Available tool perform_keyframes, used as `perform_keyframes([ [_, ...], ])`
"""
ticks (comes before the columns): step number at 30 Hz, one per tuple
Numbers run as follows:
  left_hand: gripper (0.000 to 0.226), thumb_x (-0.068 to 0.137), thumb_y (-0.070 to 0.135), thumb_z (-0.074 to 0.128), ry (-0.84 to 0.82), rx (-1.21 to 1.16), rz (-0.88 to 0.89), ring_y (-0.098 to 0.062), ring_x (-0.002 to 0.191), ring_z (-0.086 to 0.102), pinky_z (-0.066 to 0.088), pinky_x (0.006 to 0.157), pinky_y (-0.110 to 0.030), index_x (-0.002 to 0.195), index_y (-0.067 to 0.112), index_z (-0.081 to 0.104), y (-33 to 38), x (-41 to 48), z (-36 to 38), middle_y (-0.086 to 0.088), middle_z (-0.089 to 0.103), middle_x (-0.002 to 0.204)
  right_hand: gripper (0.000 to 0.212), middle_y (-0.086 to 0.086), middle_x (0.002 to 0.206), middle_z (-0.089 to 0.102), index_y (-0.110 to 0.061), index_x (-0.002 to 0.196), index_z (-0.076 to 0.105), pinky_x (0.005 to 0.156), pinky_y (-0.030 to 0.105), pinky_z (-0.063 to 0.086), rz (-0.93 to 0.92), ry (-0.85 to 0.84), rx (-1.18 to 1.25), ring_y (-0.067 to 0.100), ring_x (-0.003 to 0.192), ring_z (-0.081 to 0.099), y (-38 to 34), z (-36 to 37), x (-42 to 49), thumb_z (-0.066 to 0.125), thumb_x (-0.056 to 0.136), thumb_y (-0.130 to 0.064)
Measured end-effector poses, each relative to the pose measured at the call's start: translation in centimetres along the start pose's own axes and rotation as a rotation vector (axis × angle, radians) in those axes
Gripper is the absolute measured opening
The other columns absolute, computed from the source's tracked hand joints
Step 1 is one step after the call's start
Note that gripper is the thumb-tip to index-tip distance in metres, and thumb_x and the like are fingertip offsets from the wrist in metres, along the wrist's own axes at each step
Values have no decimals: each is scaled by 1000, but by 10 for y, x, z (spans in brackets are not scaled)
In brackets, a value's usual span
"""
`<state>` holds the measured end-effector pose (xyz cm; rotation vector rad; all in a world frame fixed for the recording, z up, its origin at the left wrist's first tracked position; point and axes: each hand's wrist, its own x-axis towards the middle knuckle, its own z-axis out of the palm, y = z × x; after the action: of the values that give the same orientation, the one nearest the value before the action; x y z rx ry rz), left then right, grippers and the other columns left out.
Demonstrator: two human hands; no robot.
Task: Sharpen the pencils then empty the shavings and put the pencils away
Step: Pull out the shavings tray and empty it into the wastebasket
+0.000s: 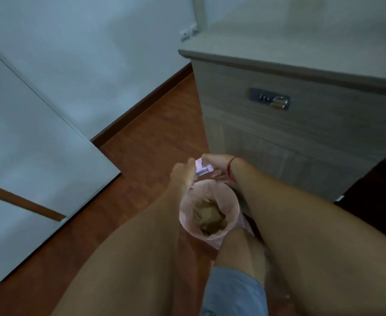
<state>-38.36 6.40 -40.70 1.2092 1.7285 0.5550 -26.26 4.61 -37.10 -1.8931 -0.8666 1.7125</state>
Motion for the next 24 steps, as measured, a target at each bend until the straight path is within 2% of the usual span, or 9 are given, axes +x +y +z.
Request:
perform_keyframes([
  [2,43,86,43,42,72,-28,129,-23,59,58,51,53,-28,91,4,59,20,-15,-12,-9,63,77,21,-1,88,59,-21,99,62,70,24,44,-92,38,-15,13,75,53,-16,-7,-24,55,79,-24],
  [4,35,80,39,46,139,-45,276,-29,80,65,57,73,-38,96,12,60,45,-37,-25,-8,67,92,23,0,95,59,-20,101,65,70,23,46,-216,72,-40,14,86,53,-35,-17,-51,56,80,-16],
  [7,26,87,30,50,186,-22,473,-22,91,60,47,83,-29,106,14,57,81,-77,-45,0,62,97,18,1,101,58,-22,93,63,92,33,51,-335,130,-99,16,96,56,-58,-33,-107,60,81,-10],
  [8,25,88,29,51,202,-16,527,-21,92,59,45,83,-26,108,14,57,92,-90,-49,0,62,98,15,1,101,59,-23,88,62,92,33,51,-368,157,-112,16,97,57,-65,-39,-127,62,80,-10],
  [12,23,88,32,50,206,16,725,-23,95,62,48,85,-31,104,17,57,142,-143,-52,-3,67,102,10,4,88,59,-21,76,60,64,25,45,-469,262,-160,16,79,54,-79,-69,-200,67,77,-13],
  [15,25,87,34,50,158,3,855,-23,91,64,53,85,-37,106,18,55,181,-182,-40,-5,69,101,34,9,92,60,-18,106,59,56,24,41,-528,363,-143,19,78,53,-80,-98,-250,72,75,-12],
  [18,24,89,33,50,75,-12,939,-19,84,63,54,79,-35,108,18,54,210,-216,-17,-1,66,96,61,7,105,61,-16,137,44,76,32,52,-561,461,-102,17,95,55,-70,-129,-296,69,82,-11],
  [20,23,89,34,51,15,-12,990,-19,82,63,55,77,-36,107,19,55,226,-234,3,0,66,94,59,7,112,58,-17,138,45,84,31,52,-558,523,-71,17,98,54,-59,-153,-319,68,84,-12],
  [24,29,89,34,52,-82,-1,1056,-24,89,64,52,82,-36,108,14,60,258,-258,43,-6,69,99,48,9,109,56,-12,130,51,57,21,50,-546,649,-8,18,89,56,-36,-196,-347,66,85,-8],
])
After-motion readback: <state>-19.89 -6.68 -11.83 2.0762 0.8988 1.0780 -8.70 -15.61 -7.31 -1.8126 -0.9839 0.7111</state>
